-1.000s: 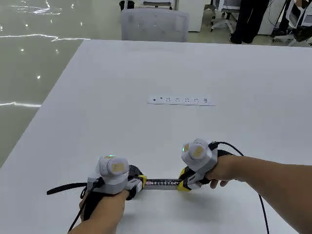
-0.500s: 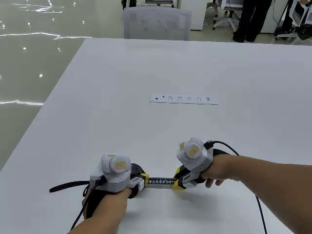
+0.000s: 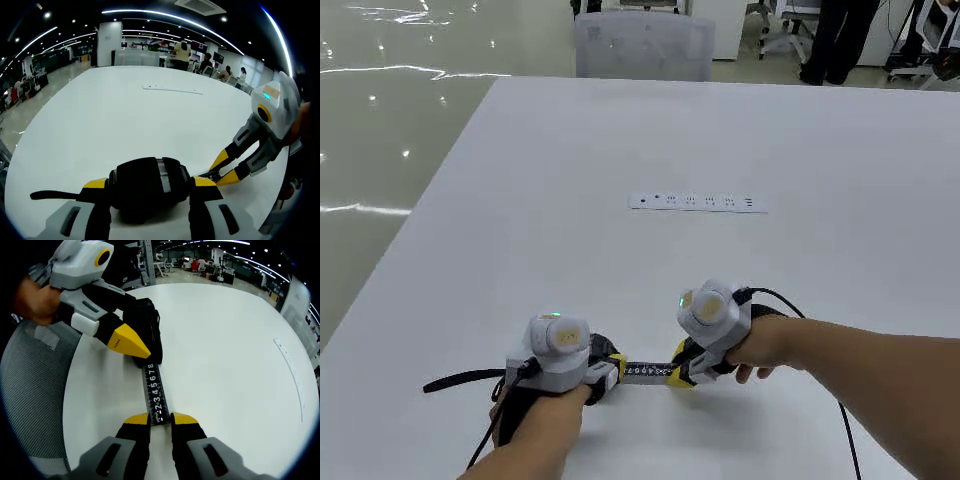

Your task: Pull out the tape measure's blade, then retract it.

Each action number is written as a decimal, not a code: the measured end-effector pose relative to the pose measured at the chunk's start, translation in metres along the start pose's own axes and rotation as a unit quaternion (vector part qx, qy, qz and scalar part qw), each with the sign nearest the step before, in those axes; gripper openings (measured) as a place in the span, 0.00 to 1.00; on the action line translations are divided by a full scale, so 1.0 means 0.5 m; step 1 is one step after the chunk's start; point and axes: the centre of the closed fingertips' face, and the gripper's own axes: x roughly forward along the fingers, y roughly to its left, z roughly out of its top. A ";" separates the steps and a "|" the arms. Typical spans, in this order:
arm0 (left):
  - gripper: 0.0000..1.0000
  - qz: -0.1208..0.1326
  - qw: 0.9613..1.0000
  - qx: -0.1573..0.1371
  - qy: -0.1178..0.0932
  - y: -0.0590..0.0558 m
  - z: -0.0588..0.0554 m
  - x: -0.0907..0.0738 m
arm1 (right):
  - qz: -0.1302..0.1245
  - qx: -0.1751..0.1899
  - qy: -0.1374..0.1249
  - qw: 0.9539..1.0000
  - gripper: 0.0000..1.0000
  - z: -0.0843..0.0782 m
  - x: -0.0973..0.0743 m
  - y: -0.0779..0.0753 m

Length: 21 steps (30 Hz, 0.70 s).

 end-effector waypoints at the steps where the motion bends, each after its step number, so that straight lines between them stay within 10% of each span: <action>1: 0.60 0.000 1.000 -0.001 0.000 0.000 0.000 0.000 | -0.001 0.001 0.000 1.000 0.14 0.001 0.000 0.001; 21: 0.60 -0.001 1.000 0.000 0.001 -0.002 -0.001 -0.003 | -0.002 0.005 -0.011 1.000 0.14 0.027 0.016 0.008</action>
